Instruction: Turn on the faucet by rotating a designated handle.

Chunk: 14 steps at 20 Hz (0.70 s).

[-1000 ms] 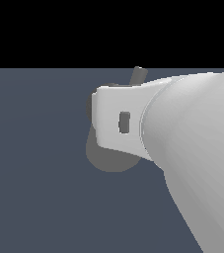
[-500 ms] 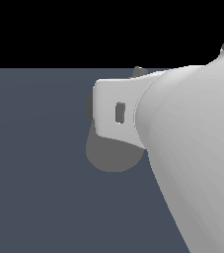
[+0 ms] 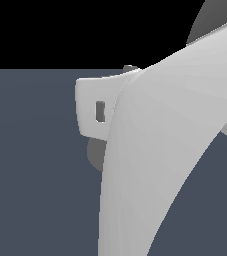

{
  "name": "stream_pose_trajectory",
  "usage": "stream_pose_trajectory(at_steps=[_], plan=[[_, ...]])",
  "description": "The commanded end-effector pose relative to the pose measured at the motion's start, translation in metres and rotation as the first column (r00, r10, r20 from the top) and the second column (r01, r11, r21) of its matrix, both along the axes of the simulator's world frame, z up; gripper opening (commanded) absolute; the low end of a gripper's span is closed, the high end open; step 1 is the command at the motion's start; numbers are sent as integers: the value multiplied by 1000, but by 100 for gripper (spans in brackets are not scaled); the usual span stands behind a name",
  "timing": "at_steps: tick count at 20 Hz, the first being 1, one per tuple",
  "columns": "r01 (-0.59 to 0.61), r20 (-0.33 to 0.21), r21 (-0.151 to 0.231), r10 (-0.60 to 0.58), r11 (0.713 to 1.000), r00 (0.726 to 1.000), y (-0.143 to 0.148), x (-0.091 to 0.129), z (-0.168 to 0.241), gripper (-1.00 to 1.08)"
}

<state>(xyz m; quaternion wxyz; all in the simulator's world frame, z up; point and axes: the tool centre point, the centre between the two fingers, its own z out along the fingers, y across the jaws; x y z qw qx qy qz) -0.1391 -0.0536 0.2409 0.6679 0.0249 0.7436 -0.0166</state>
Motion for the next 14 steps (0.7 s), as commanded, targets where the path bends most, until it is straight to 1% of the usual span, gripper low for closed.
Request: stream_pose_trajectory(at_steps=[1,7,8,9,14], plan=[[-88,86,2,87,996,992,48,5,37,-100],[-96,105,-1,96,995,990,65,6,46,-100],[-33,29,-9,33,999,999,28,-10,7,-100],[3,-13,-16,-3,1000,1000,14,-1,-12,-100],[-16,9,-12,16,1000,1000,35,1,-5,-100]])
